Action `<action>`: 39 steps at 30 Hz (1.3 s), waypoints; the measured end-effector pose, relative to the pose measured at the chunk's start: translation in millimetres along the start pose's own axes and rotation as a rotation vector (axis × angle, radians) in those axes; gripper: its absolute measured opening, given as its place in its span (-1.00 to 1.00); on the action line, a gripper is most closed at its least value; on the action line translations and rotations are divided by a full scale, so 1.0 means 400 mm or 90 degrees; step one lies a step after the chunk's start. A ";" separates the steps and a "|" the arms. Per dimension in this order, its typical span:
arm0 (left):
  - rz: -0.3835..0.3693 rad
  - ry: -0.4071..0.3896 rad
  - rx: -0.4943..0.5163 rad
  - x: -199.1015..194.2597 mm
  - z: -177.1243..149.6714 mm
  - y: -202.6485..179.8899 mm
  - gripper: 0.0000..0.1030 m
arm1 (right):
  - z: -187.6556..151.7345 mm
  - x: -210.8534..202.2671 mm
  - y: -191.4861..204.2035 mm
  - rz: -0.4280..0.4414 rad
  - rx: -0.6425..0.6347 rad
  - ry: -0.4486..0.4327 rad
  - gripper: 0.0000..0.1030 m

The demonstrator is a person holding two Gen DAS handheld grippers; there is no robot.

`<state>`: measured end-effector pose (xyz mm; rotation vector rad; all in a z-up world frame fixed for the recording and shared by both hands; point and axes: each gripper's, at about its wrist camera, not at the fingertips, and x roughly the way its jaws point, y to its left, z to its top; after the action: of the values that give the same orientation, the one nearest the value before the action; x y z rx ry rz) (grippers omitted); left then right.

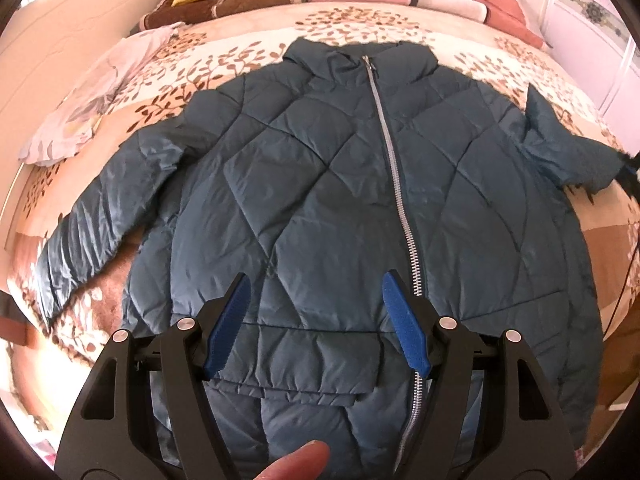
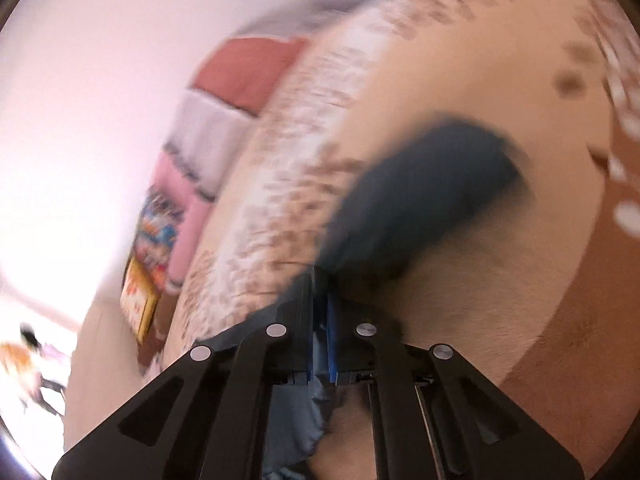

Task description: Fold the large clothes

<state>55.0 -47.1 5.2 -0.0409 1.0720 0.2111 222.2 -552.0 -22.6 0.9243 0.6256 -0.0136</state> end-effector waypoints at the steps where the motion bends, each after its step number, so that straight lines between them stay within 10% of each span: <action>1: -0.002 -0.006 -0.002 -0.008 -0.002 0.005 0.33 | -0.005 -0.024 0.044 0.021 -0.039 -0.006 -0.88; 13: -0.029 -0.063 -0.046 -0.062 -0.029 0.095 0.33 | -0.282 -0.073 0.505 0.194 -0.350 0.118 -0.88; 24: -0.033 -0.068 -0.105 -0.032 -0.049 0.211 0.32 | -0.699 0.106 0.698 0.177 -0.519 0.312 -0.89; 31: -0.036 -0.059 -0.113 0.009 -0.045 0.249 0.32 | -0.877 0.222 0.646 0.094 -0.518 0.418 -0.88; 36: -0.045 -0.055 -0.096 0.029 -0.023 0.240 0.33 | -0.901 0.258 0.581 0.073 -0.438 0.516 -0.28; 38: -0.058 -0.060 -0.082 0.029 -0.007 0.229 0.32 | -0.888 0.242 0.569 0.078 -0.414 0.519 0.52; 39: -0.069 -0.065 -0.072 0.027 0.002 0.221 0.32 | -0.878 0.226 0.563 0.072 -0.404 0.506 0.59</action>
<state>43.7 41.4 2.1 -0.1875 0.9519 0.1740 182.8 -128.3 -56.2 0.3119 1.2185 0.6478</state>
